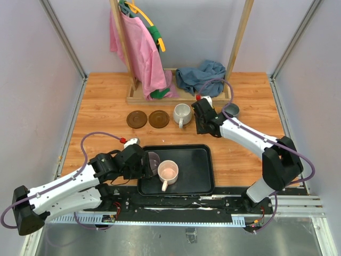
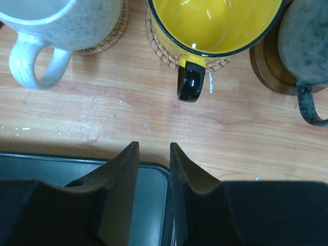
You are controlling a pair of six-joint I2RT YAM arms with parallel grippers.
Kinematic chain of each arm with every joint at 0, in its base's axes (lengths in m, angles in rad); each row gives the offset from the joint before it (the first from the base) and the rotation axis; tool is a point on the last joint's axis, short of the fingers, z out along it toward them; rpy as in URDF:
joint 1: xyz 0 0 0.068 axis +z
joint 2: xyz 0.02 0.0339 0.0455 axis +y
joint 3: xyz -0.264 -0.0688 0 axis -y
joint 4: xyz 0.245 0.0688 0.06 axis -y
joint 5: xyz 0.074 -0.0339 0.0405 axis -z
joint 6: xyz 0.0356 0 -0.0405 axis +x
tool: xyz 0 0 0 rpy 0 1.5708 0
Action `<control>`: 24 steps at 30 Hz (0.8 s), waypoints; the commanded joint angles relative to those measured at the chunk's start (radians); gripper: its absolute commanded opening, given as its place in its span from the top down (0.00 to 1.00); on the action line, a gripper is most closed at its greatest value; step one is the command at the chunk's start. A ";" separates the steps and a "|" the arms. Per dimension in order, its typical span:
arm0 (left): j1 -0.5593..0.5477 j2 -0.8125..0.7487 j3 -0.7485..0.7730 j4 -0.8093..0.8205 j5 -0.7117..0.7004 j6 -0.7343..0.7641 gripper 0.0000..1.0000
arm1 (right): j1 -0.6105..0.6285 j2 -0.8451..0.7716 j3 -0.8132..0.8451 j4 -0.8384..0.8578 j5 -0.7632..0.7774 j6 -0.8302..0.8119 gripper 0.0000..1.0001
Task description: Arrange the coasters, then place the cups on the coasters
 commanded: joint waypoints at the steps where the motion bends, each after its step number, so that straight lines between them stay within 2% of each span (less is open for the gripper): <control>1: -0.016 0.007 -0.047 0.070 -0.023 -0.012 0.27 | 0.014 -0.036 -0.030 -0.015 0.014 0.020 0.68; 5: -0.024 0.036 -0.081 0.119 -0.019 -0.010 0.34 | 0.015 -0.073 -0.054 -0.010 0.027 0.020 0.69; 14: -0.030 0.099 -0.072 0.155 -0.118 0.053 0.42 | 0.015 -0.110 -0.086 0.008 0.039 0.020 0.69; 17: -0.030 0.103 -0.080 0.182 -0.138 0.065 0.48 | 0.014 -0.104 -0.086 0.013 0.032 0.022 0.69; 19: -0.030 0.108 -0.091 0.209 -0.125 0.066 0.55 | 0.015 -0.101 -0.087 0.015 0.028 0.022 0.69; 21: -0.029 0.117 -0.106 0.234 -0.104 0.066 0.65 | 0.015 -0.102 -0.087 0.015 0.023 0.021 0.69; 24: -0.030 0.133 -0.122 0.256 -0.086 0.063 0.93 | 0.013 -0.107 -0.091 0.023 0.014 0.022 0.69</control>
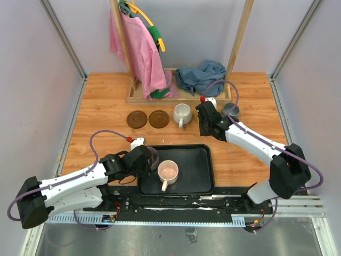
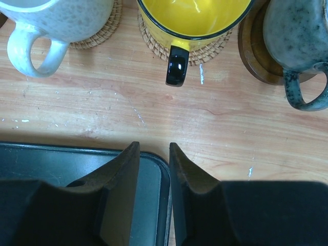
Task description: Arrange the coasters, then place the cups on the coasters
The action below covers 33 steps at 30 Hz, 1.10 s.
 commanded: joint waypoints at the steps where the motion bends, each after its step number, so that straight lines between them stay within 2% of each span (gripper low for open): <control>1: -0.008 0.025 -0.032 0.049 -0.004 0.006 0.99 | 0.014 -0.013 -0.017 0.014 -0.002 0.011 0.69; 13: -0.016 0.035 0.051 0.070 -0.084 0.064 0.99 | 0.014 -0.060 -0.065 0.045 0.004 0.018 0.70; 22: -0.017 0.037 0.171 0.114 -0.235 0.166 0.99 | 0.014 -0.067 -0.080 0.055 0.021 0.021 0.70; 29: -0.012 0.062 0.178 0.173 -0.349 0.225 0.99 | 0.014 -0.081 -0.090 0.056 0.039 0.031 0.70; 33: 0.077 0.110 0.177 0.262 -0.356 0.335 0.99 | 0.015 -0.101 -0.094 0.055 0.058 0.030 0.70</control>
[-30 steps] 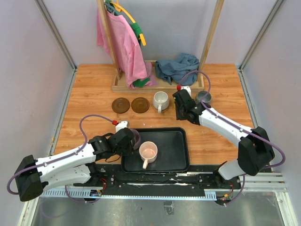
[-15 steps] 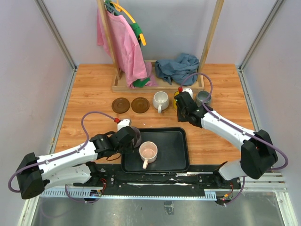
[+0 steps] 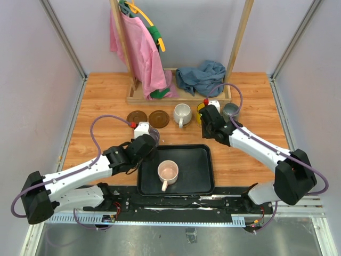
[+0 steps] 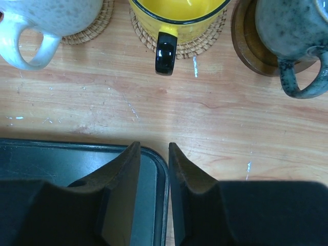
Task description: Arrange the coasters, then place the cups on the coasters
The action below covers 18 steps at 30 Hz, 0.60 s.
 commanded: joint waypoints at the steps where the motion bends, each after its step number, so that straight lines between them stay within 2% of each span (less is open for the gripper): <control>1: 0.103 0.042 0.026 0.185 -0.071 0.142 0.99 | 0.015 -0.048 -0.012 0.007 0.051 0.015 0.70; 5: 0.220 0.096 0.041 0.323 -0.022 0.242 0.99 | 0.014 -0.082 -0.014 -0.005 0.077 0.014 0.70; 10: 0.348 0.214 0.103 0.421 0.079 0.318 1.00 | 0.015 -0.150 -0.027 -0.022 0.153 0.017 0.70; 18: 0.421 0.388 0.204 0.515 0.205 0.365 0.99 | 0.015 -0.224 -0.028 -0.062 0.244 0.014 0.70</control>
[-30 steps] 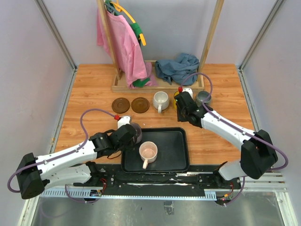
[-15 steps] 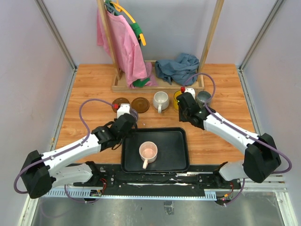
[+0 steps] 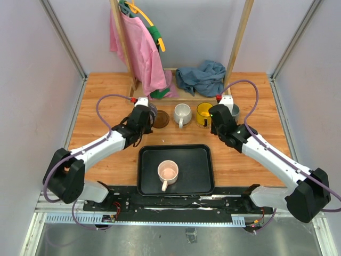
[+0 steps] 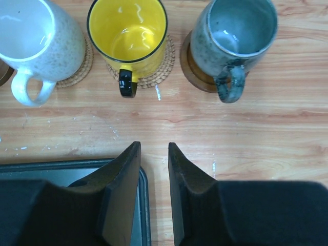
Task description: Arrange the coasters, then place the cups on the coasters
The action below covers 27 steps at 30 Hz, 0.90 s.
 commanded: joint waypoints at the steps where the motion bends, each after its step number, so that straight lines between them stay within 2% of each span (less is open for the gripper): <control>1: 0.029 0.060 0.078 0.158 0.078 0.044 0.99 | 0.014 -0.032 -0.011 -0.047 0.086 0.008 0.71; 9: 0.048 0.140 0.120 0.203 0.151 0.052 0.99 | 0.015 -0.021 0.000 -0.077 0.087 0.030 0.71; 27: 0.064 0.268 0.225 0.132 0.209 0.026 0.99 | 0.013 -0.006 -0.006 -0.074 0.061 0.039 0.71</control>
